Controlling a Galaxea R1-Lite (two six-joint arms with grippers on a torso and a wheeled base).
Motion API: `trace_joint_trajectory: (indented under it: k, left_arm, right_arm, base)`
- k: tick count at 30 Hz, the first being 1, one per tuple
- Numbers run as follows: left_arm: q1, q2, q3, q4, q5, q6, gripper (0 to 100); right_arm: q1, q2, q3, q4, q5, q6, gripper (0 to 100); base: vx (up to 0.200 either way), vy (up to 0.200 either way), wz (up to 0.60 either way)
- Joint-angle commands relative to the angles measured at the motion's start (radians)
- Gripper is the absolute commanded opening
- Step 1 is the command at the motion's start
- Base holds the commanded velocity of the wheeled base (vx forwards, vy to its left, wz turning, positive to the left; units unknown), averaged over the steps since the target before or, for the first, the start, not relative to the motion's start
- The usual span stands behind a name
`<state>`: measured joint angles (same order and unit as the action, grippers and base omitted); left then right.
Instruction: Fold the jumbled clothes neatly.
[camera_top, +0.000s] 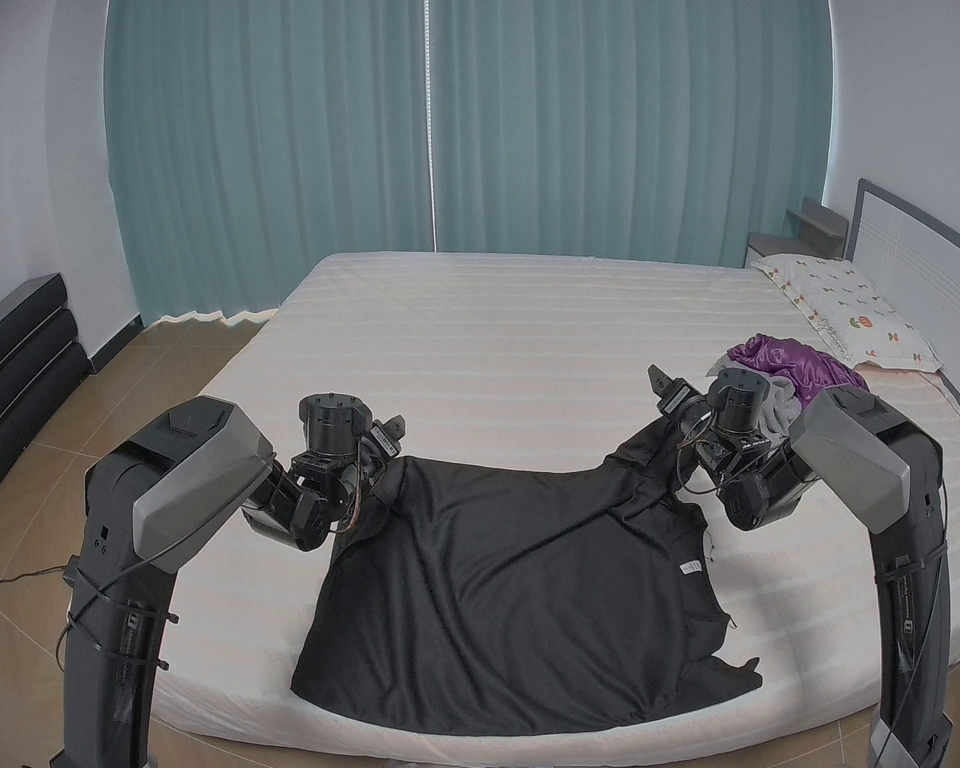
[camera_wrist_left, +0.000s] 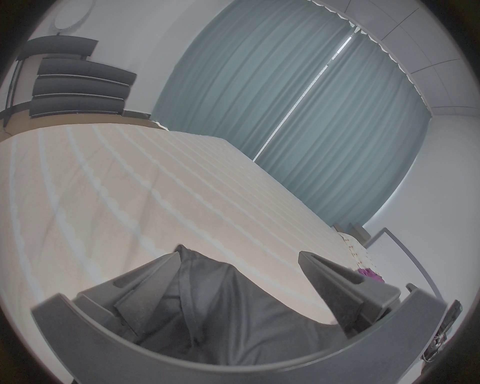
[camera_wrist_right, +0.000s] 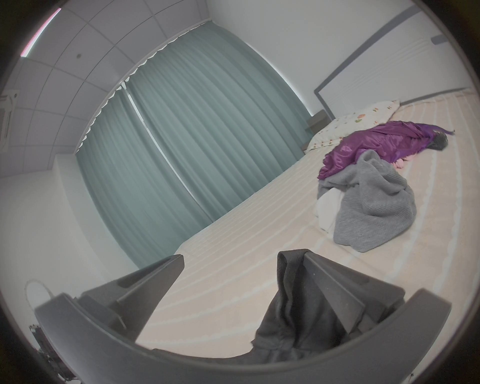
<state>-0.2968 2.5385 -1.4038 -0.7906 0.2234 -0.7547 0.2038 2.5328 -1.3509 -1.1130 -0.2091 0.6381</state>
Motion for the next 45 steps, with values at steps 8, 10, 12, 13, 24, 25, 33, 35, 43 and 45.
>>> trace_joint_trajectory:
  k: [8,10,12,13,24,25,33,35,43,45]
  left_arm:
    - [0.038,-0.03,0.057,0.01,0.044,-0.031,100]
    - [0.039,-0.061,0.103,0.01,0.028,-0.032,100]
    - [0.039,-0.092,0.151,0.005,-0.004,-0.034,100]
    - [0.039,-0.113,0.181,0.005,-0.022,-0.037,100]
    - [0.039,-0.322,0.485,-0.001,-0.154,-0.109,100]
    - [0.039,-0.322,0.485,-0.001,-0.154,-0.109,100]
    - [0.027,-0.475,0.819,-0.137,-0.174,-0.115,100]
    - [0.024,-0.485,0.881,-0.179,-0.174,-0.117,100]
    - [0.011,-0.481,1.008,-0.28,-0.173,-0.192,100]
    - [0.013,-0.481,1.031,-0.302,-0.171,-0.195,100]
  right_arm:
    - [-0.05,-0.023,0.105,0.005,0.024,0.038,100]
    - [-0.066,-0.032,0.104,0.004,0.036,0.052,100]
    - [-0.08,-0.034,0.087,0.002,0.037,0.087,100]
    - [-0.081,-0.029,0.073,0.004,0.039,0.11,100]
    - [-0.089,-0.104,0.277,0.03,0.182,0.123,100]
    - [-0.089,-0.104,0.277,0.03,0.182,0.123,100]
    - [-0.066,-0.241,0.593,-0.056,0.192,0.167,100]
    - [-0.066,-0.253,0.671,-0.116,0.205,0.167,100]
    - [-0.058,-0.253,0.92,-0.304,0.255,0.166,100]
    - [-0.057,-0.264,0.947,-0.32,0.257,0.166,100]
  base:
    - [0.0,0.0,0.0]
    - [0.0,0.0,0.0]
    - [0.0,0.0,0.0]
    - [0.0,0.0,0.0]
    - [0.0,0.0,0.0]
    - [0.0,0.0,0.0]
    - [0.0,0.0,0.0]
    - [0.0,0.0,0.0]
    - [0.0,0.0,0.0]
    - [0.0,0.0,0.0]
